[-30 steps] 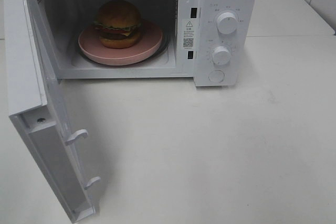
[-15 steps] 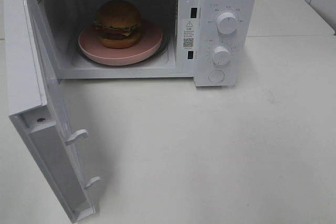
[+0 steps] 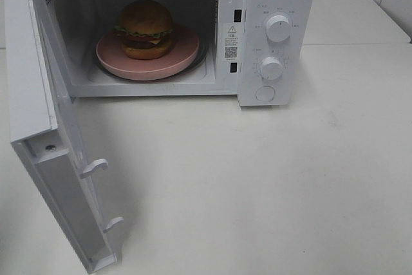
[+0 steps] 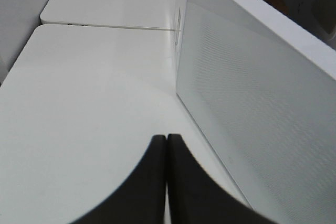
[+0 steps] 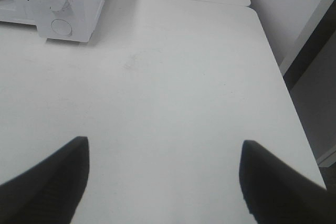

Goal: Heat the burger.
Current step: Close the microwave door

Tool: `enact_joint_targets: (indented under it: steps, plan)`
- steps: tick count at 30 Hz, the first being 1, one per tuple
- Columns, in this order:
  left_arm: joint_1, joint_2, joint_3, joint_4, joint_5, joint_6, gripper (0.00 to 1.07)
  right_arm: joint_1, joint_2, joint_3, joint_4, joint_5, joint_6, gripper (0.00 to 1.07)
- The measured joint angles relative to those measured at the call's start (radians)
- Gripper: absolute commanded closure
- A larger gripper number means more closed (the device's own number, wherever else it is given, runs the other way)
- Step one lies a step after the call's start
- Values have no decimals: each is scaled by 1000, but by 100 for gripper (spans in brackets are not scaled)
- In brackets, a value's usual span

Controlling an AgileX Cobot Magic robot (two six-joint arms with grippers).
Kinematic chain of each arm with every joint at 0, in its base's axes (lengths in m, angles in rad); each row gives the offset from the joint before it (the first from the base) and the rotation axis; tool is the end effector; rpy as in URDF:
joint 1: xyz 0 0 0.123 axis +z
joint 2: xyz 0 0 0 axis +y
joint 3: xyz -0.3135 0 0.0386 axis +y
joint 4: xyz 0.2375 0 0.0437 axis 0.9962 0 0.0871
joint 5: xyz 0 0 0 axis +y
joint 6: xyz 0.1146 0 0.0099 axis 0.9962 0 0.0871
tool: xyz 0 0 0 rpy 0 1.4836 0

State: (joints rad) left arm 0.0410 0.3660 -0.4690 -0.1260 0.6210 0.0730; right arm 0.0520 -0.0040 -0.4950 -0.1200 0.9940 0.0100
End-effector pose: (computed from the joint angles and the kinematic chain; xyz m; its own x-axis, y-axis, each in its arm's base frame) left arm 0.0575 -0.0061 0.2915 -0.4144 -0.0466 -0.9089 0.0133 0.9983 -0.0573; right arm -0.0202 -0.0126 0.2672 -0.3947 -0.0760 -0.9157 0.0185 0.9957 -0.0906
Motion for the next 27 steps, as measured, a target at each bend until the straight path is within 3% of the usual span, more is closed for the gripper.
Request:
enact_joint_targets:
  steps: [4,9,12,15,17,22,27]
  plan:
    - [0,60,63,13,-166,16,107,0,0,0,0,0,0,31]
    - [0,194,171,16,-457,80,107,0,0,0,0,0,0,31]
    - [0,259,198,17,-570,83,107,0,0,0,0,0,0,31]
    - [0,282,204,17,-610,83,107,0,0,0,0,0,0,31]
    - [0,363,219,17,-755,82,107,0,0,0,0,0,0,31]
    - [0,457,220,36,-906,81,107,0,0,0,0,0,0,31]
    - [0,568,221,84,-1013,17,107,0,0,0,0,0,0,31]
